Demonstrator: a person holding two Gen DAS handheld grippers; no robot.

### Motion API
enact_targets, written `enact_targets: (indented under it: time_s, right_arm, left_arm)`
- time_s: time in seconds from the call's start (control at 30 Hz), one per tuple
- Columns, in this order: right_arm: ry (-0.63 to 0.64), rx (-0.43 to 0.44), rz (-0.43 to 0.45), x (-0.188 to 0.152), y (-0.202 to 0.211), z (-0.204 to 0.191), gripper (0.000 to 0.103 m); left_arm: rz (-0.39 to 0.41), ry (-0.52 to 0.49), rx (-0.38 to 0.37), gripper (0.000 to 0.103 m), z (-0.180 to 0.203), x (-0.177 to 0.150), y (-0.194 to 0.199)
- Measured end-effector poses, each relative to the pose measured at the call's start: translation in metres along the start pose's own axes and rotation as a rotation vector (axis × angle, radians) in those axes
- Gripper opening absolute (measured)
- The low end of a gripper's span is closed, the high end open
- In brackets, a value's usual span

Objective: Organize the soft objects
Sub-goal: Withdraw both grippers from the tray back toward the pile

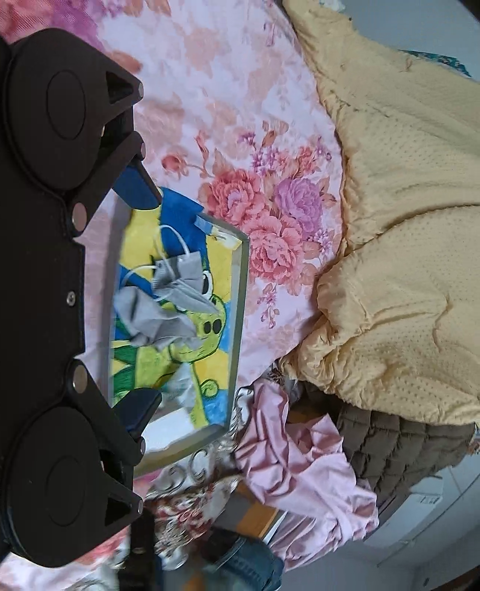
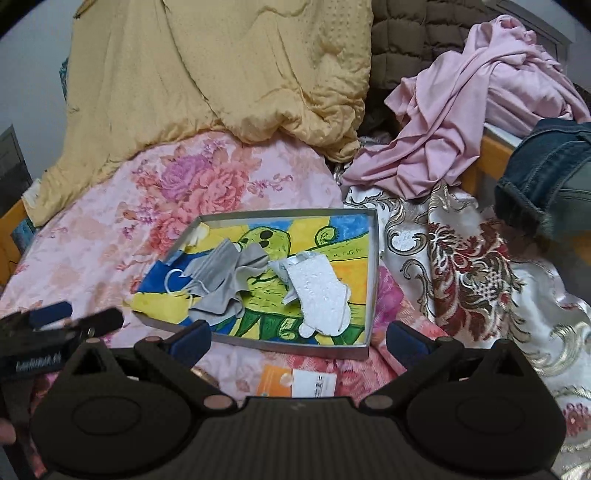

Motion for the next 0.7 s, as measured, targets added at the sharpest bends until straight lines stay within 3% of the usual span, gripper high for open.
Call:
enact_targets:
  time_s: [0.23,0.4,0.7]
  right_arm:
    - [-0.004,0.011,0.037,-0.015,0.047,-0.002,0.103]
    - [0.007,0.024,0.057,-0.031,0.074,-0.007,0.103]
    - [-0.019,0.069,0.038,-0.065,0.108,-0.011,0.103]
  left_arm:
    - [0.004,-0.006,-0.010,0.102,0.002,-0.024,0.058]
    - [0.032,-0.111,-0.005,0.102,0.016,-0.046,0.094]
    - [-0.011,-0.135,-0.022,0.102,0.030,-0.090,0.127]
Point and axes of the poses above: each gripper's, at about its wrist camera, not at the fingertips, and y roughly against the way its jaws point, z to its right, x to its top, the point moved 3 cm from there along -y, roughly the way its jaws point
